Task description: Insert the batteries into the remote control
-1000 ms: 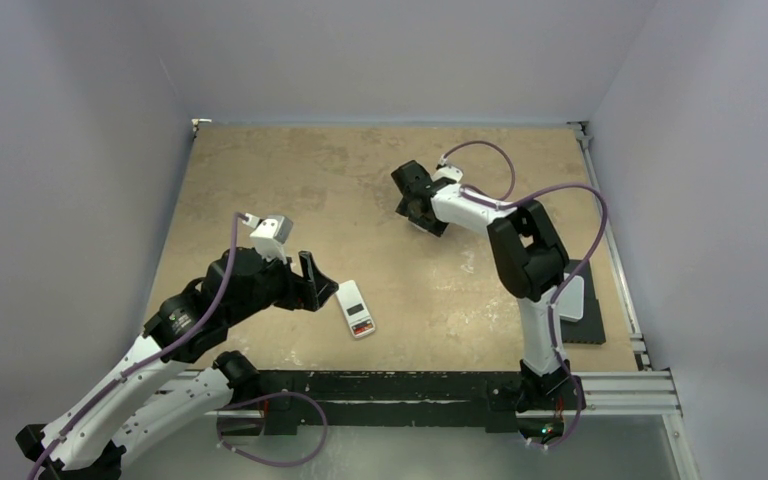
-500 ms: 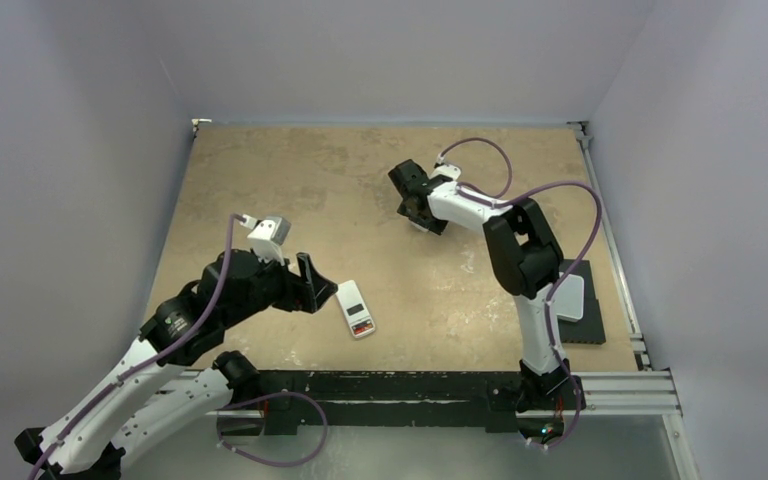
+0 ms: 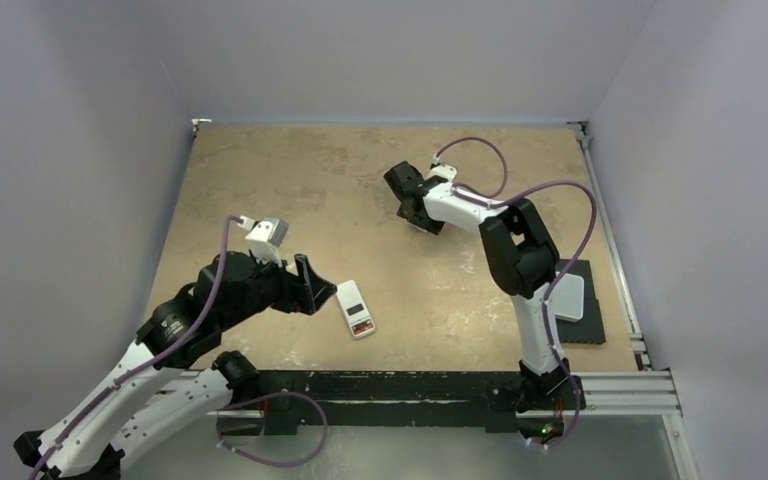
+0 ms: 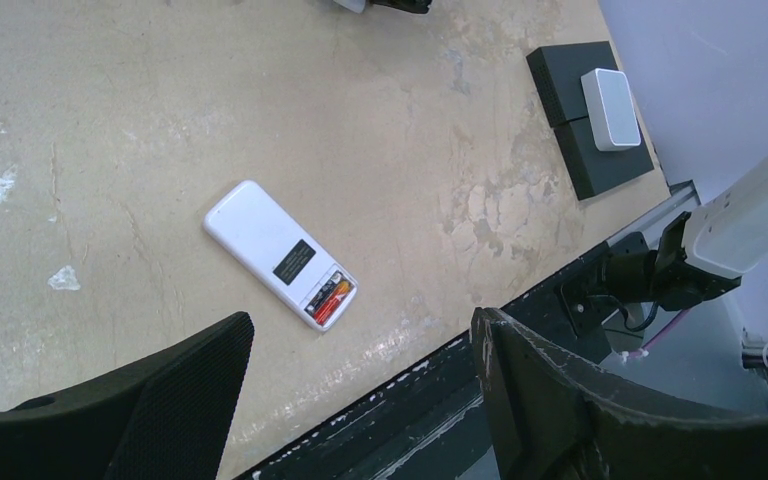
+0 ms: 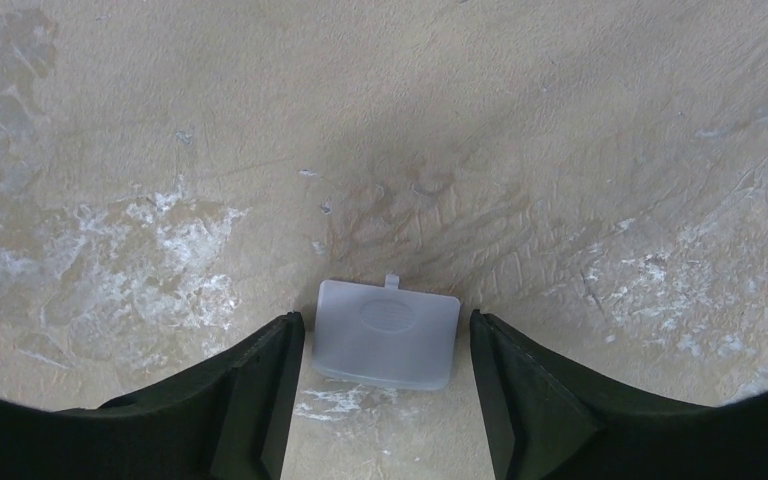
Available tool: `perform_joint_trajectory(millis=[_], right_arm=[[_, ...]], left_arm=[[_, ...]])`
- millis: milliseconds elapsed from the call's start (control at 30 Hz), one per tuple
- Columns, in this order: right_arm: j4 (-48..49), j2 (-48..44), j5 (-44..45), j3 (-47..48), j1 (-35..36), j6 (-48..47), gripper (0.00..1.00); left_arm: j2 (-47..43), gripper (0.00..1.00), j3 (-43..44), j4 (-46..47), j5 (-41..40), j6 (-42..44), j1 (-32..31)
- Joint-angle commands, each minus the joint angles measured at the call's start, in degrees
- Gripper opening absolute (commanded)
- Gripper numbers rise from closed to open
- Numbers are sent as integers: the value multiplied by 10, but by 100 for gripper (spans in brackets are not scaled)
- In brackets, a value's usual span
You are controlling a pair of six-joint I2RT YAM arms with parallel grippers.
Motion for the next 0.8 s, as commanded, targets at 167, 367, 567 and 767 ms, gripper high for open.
perform_joint_trajectory(millis=[167,367,567,767], right_arm=[[-17,23,-30,1,17,27,65],[-11,14,-37,-4,22,25,52],[19,-22,-46,-45,22,-1,33],[51,-78,-53,-99,30,-55,26]], left_arm=[[-8,81,-1,20,7,14,-2],[-5,81,-1,19,5,15,-2],[-2,81,-1,19,2,12,-2],[7,81,-2,18,-3,9,-3]])
